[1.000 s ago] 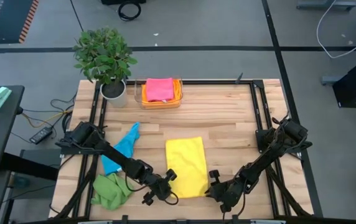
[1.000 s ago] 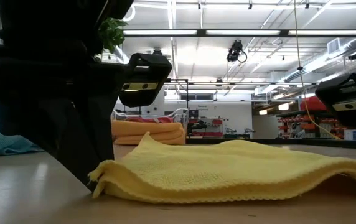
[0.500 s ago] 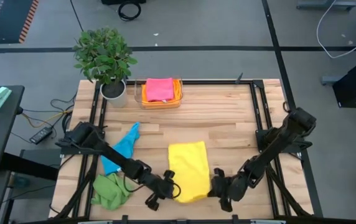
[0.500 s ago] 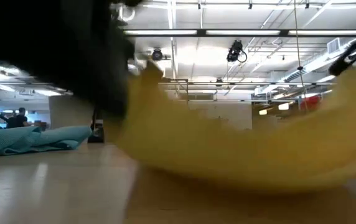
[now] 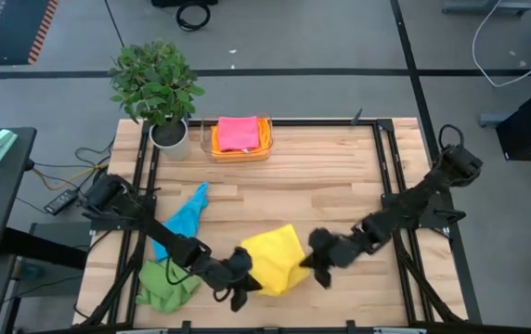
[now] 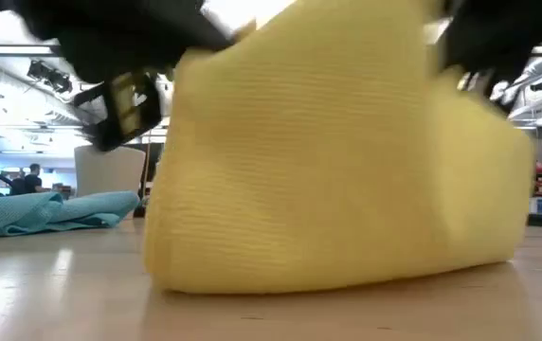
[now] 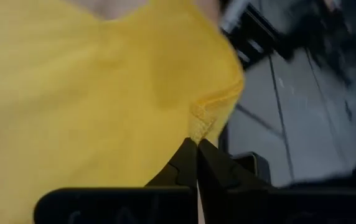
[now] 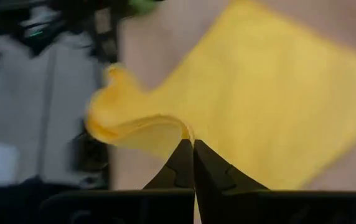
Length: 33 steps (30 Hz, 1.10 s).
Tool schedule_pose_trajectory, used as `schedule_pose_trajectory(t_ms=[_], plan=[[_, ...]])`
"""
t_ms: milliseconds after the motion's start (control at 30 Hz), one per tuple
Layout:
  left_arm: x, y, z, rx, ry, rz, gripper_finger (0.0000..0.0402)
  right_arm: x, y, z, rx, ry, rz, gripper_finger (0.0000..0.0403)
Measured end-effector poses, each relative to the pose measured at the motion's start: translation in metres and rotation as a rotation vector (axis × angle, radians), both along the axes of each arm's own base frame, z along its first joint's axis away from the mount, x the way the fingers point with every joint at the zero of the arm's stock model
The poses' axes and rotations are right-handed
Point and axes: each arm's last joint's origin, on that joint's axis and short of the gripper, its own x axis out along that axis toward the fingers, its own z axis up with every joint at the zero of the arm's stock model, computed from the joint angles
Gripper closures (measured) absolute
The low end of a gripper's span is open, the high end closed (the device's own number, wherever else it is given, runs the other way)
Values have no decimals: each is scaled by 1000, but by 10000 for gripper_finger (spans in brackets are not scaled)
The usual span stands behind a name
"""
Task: Fold microfiber towels
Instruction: Fold the yellow microfiber cloth
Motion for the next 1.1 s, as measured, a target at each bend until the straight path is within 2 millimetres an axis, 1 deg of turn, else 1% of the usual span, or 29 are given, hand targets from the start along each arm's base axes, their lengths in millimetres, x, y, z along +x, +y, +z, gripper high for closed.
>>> schedule_pose_trajectory(t_ms=[67,167,267,400,500,600,667,767,933,1100], plan=[[-11,4,-9,-49,29,92,396,7,-16,-4,-21,38,-51,402],[-32,10,-23,-49,47,218,397,16,-39,-9,-59,81,-116,402],[-43,22,-24,-70,29,302,397,25,-57,-13,-70,109,-132,402],[-39,43,-33,-37,58,373,396,30,-75,-20,-89,158,-157,402],[-31,53,-30,-13,44,388,397,33,-85,-23,-90,175,-182,402],[-27,60,-31,21,49,393,395,34,-92,-23,-102,175,-193,402],[-27,60,-31,22,45,393,395,34,-96,-24,-110,186,-199,402],[-31,55,-32,30,56,374,397,38,-100,-28,-120,191,-207,402],[-38,45,-31,61,24,398,397,47,-105,-44,-153,199,-185,402],[-42,45,-35,84,40,458,396,51,-109,-53,-193,207,-193,402]])
